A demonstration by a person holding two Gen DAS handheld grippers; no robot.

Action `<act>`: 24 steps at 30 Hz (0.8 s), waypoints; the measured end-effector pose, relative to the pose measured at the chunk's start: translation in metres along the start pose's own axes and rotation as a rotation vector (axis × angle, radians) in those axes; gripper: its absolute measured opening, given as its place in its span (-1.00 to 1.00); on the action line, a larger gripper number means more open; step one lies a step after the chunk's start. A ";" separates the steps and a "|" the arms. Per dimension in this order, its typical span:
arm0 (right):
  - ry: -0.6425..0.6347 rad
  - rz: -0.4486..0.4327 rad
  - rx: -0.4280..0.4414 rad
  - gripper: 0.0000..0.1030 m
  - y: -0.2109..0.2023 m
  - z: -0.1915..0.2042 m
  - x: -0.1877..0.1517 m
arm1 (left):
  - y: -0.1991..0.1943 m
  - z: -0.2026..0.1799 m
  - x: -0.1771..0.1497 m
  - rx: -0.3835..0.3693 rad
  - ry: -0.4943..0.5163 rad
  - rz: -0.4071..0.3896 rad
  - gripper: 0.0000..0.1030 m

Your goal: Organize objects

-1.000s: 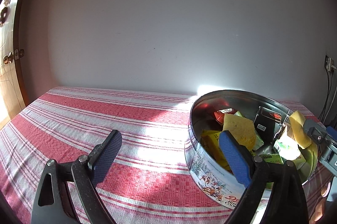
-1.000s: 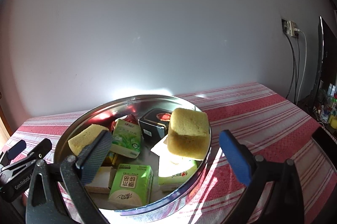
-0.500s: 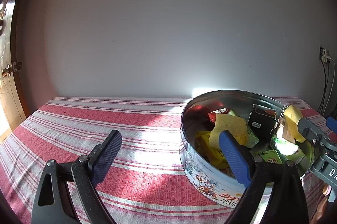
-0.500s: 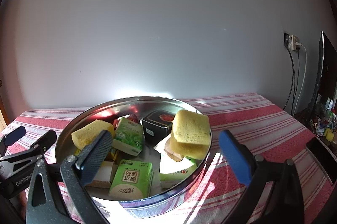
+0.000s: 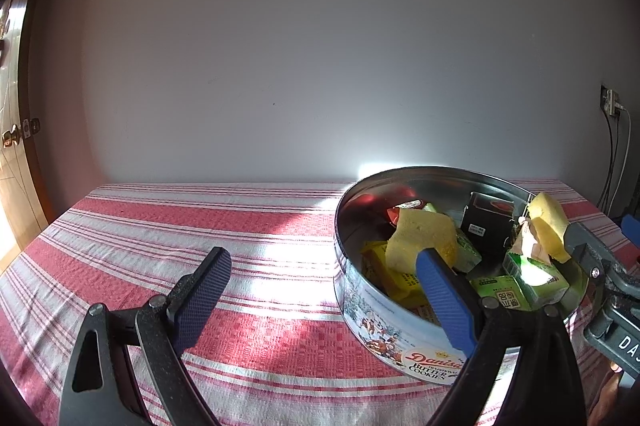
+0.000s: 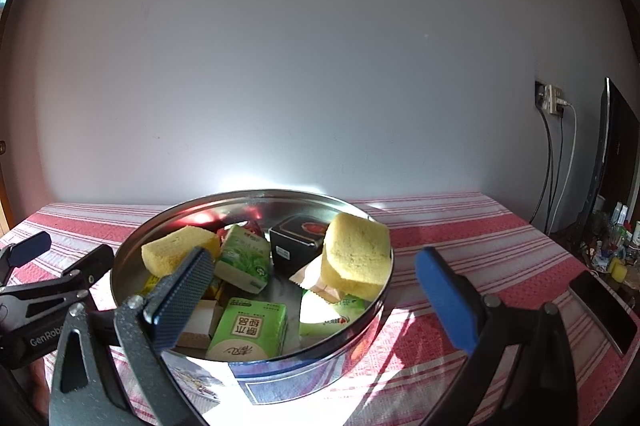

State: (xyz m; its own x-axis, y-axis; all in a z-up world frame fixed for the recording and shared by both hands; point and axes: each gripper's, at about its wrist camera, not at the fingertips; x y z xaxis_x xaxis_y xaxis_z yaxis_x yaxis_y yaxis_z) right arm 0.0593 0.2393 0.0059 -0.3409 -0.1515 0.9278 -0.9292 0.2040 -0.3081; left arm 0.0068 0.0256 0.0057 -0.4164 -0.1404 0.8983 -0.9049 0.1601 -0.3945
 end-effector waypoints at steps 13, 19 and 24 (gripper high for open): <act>0.000 -0.021 0.006 1.00 -0.014 0.000 -0.002 | -0.010 -0.006 -0.004 0.000 0.030 -0.014 0.85; 0.010 -0.027 0.000 1.00 -0.020 0.000 -0.003 | -0.012 -0.004 -0.005 -0.007 0.021 -0.014 0.85; 0.022 -0.026 0.007 1.00 -0.024 -0.003 -0.006 | -0.016 -0.004 -0.005 -0.010 0.025 -0.026 0.85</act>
State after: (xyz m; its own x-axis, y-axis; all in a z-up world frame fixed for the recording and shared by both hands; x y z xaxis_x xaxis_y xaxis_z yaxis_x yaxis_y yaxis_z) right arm 0.0842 0.2383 0.0088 -0.3131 -0.1355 0.9400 -0.9389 0.1933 -0.2848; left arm 0.0243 0.0280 0.0082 -0.3904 -0.1206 0.9127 -0.9144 0.1663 -0.3692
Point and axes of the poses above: each gripper's, at about its wrist camera, not at the fingertips, and y roughly the way its jaws point, z to its left, x to its top, and after that the axes turned 12 degrees about -y, right-handed
